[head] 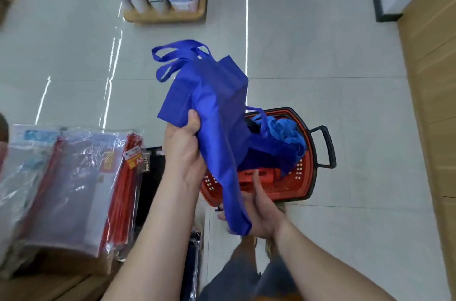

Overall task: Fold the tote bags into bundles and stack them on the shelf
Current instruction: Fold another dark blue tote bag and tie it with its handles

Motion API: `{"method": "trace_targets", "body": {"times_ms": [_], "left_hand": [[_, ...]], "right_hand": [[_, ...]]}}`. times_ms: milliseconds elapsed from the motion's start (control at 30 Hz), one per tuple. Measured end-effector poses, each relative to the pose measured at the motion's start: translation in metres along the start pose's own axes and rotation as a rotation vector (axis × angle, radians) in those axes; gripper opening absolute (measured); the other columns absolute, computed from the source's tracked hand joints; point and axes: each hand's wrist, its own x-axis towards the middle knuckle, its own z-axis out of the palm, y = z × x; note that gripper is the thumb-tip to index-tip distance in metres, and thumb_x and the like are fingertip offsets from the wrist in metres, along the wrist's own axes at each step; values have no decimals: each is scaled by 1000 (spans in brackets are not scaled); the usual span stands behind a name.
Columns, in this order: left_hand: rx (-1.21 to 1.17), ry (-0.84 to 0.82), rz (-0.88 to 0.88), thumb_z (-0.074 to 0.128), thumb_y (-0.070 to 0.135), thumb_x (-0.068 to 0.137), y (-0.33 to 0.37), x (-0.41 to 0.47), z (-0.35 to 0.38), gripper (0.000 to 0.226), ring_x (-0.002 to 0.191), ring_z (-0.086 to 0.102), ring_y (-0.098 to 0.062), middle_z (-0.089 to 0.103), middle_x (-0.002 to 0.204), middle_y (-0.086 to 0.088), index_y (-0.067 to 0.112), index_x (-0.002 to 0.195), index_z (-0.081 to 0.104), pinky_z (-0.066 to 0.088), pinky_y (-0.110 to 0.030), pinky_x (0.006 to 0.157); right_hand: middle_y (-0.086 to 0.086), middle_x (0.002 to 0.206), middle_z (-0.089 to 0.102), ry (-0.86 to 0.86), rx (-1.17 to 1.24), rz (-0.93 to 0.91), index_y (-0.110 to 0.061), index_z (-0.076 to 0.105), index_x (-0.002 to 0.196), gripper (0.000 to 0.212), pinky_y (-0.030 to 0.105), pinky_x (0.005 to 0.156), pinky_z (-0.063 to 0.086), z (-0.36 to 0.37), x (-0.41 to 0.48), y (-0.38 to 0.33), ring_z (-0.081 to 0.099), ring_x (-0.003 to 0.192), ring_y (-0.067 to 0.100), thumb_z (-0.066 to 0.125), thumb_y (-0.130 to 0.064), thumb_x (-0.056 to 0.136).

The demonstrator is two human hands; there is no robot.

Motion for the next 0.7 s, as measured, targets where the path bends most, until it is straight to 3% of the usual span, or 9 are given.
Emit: {"method": "trace_targets", "body": {"times_ms": [67, 133, 233, 300, 400, 467, 567, 633, 700], "left_hand": [[-73, -30, -10, 49, 8, 98, 4, -2, -3, 42, 125, 52, -38, 53, 139, -19, 5, 140, 45, 44, -60, 100], [-119, -13, -3, 45, 6, 100, 8, -1, -11, 41, 123, 55, -33, 54, 139, -16, 5, 140, 45, 51, -50, 95], [3, 107, 72, 49, 0, 97, 14, -3, -31, 41, 110, 64, -20, 61, 132, -7, 9, 137, 49, 58, -33, 77], [295, 246, 139, 58, 0, 91, 13, -5, -48, 51, 106, 65, -18, 58, 132, -6, 12, 138, 43, 56, -28, 72], [992, 415, 394, 69, 8, 81, 9, -24, -58, 82, 130, 45, -25, 39, 144, -9, 15, 148, 24, 41, -38, 105], [1186, 172, 577, 73, 8, 78, 3, -52, -40, 86, 137, 33, -11, 36, 148, 3, 17, 150, 26, 27, -31, 115], [1258, -479, 389, 78, 37, 75, -20, -105, 14, 89, 138, 24, 8, 30, 150, 19, 24, 149, 31, 22, -18, 115], [1380, -554, 362, 73, 49, 78, -51, -123, 37, 94, 146, 10, 1, 18, 154, 17, 25, 153, 22, 14, -22, 119], [1375, -351, 466, 65, 35, 89, -72, -131, 49, 73, 144, 25, -7, 30, 154, 9, 21, 151, 29, 24, -22, 115]], "right_hand": [[17, 120, 65, -76, 179, -38, -11, 70, 118, 78, 46, 88, 51, 17, -6, 3, 63, 107, 33, 62, -71, 69], [12, 102, 70, -20, 321, -182, -6, 71, 103, 45, 34, 71, 56, 29, -19, -9, 68, 84, 25, 85, -31, 70], [4, 67, 69, 176, 240, -478, -10, 60, 94, 10, 19, 41, 48, 30, -46, -51, 63, 49, 13, 57, -2, 90], [1, 88, 74, 281, -7, -699, -14, 61, 108, 26, 22, 49, 54, 25, -66, -80, 70, 66, 13, 50, 4, 92], [7, 117, 68, 460, -240, -946, -15, 52, 129, 50, 42, 83, 58, 25, -100, -105, 68, 103, 26, 56, 11, 87], [2, 111, 69, 488, -362, -1003, -21, 49, 131, 55, 44, 85, 57, 29, -118, -117, 68, 101, 25, 54, 12, 86], [5, 102, 71, 483, -710, -1040, -32, 49, 124, 56, 49, 81, 58, 47, -136, -122, 70, 92, 30, 52, 6, 84], [6, 102, 70, 471, -989, -1029, -34, 50, 121, 52, 50, 77, 58, 58, -146, -119, 68, 89, 33, 50, -3, 79], [6, 102, 69, 420, -1153, -1011, -26, 54, 116, 47, 50, 78, 57, 61, -157, -114, 66, 91, 34, 46, -6, 74]]}}
